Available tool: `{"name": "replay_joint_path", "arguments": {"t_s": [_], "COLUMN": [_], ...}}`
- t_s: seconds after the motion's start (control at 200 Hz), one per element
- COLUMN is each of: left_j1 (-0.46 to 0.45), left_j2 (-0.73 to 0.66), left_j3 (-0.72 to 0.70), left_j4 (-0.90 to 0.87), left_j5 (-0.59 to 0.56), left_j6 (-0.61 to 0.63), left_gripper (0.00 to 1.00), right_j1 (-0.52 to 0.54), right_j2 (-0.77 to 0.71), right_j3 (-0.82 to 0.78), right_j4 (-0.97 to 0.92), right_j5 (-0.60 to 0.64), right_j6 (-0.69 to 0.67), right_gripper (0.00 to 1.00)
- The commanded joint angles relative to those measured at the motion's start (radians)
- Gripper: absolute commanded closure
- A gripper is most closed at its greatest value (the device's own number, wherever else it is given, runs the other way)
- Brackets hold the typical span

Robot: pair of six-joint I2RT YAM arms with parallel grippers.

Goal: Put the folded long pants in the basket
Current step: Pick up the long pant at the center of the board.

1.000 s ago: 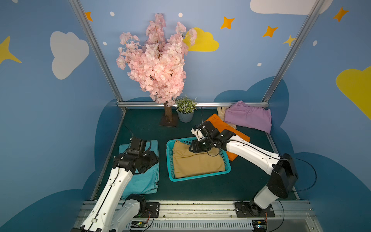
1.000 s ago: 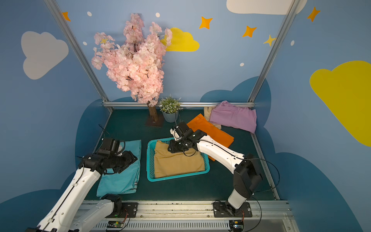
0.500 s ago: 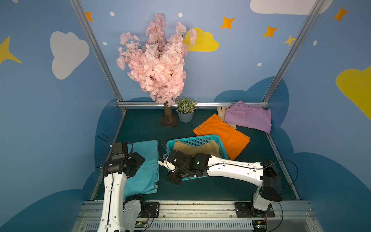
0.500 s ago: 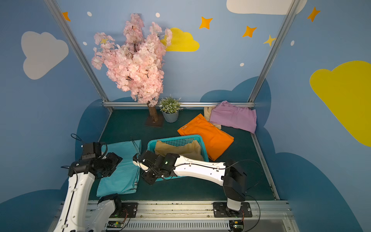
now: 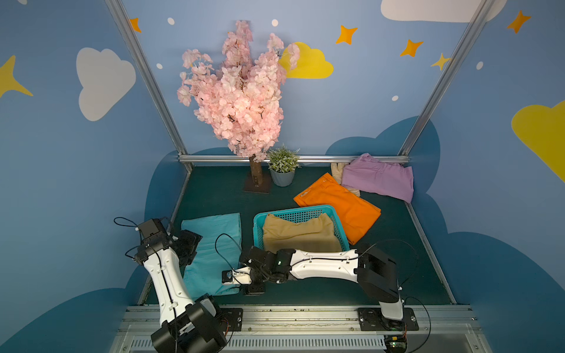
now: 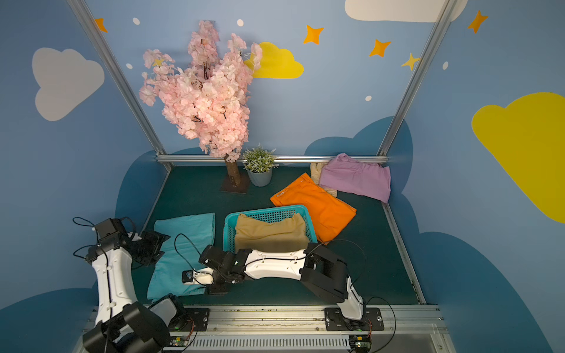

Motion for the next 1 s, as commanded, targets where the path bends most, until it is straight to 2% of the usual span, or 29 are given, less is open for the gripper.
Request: {"name": "replay_joint_path", "arguments": {"t_s": [0.0, 0.115, 0.13, 0.14, 0.19, 0.39, 0.561, 0.716, 0.856, 0.991], "left_j1": [0.008, 0.008, 0.008, 0.008, 0.008, 0.007, 0.008, 0.008, 0.008, 0.008], "left_j2": [-0.023, -0.031, -0.03, -0.031, -0.03, -0.027, -0.026, -0.024, -0.019, -0.02], "left_j3": [0.001, -0.003, -0.003, -0.003, -0.003, -0.005, -0.006, -0.007, -0.008, -0.01], "left_j4": [0.016, 0.019, 0.019, 0.02, 0.021, 0.022, 0.024, 0.025, 0.026, 0.028], "left_j5": [0.021, 0.014, 0.013, 0.013, 0.013, 0.016, 0.018, 0.022, 0.027, 0.029], "left_j6": [0.019, 0.018, 0.016, 0.017, 0.017, 0.018, 0.019, 0.018, 0.02, 0.02], "left_gripper": [0.38, 0.38, 0.38, 0.38, 0.38, 0.38, 0.38, 0.37, 0.37, 0.37], "right_j1": [0.001, 0.0, 0.002, 0.002, 0.002, -0.008, -0.012, -0.002, 0.0, 0.0], "right_j2": [-0.004, 0.028, 0.034, 0.038, 0.06, 0.126, 0.181, 0.219, 0.227, 0.19], "right_j3": [-0.096, -0.098, -0.092, -0.089, -0.074, -0.051, -0.072, -0.073, -0.102, -0.117], "right_j4": [0.181, 0.206, 0.203, 0.203, 0.204, 0.226, 0.335, 0.363, 0.342, 0.236], "right_j5": [-0.062, -0.076, -0.069, -0.065, -0.043, 0.021, 0.155, 0.222, 0.223, 0.14], "right_j6": [-0.144, -0.2, -0.207, -0.209, -0.226, -0.274, -0.288, -0.331, -0.401, -0.432], "right_gripper": [0.22, 0.19, 0.07, 0.04, 0.02, 0.02, 0.04, 0.1, 0.14, 0.14]}}
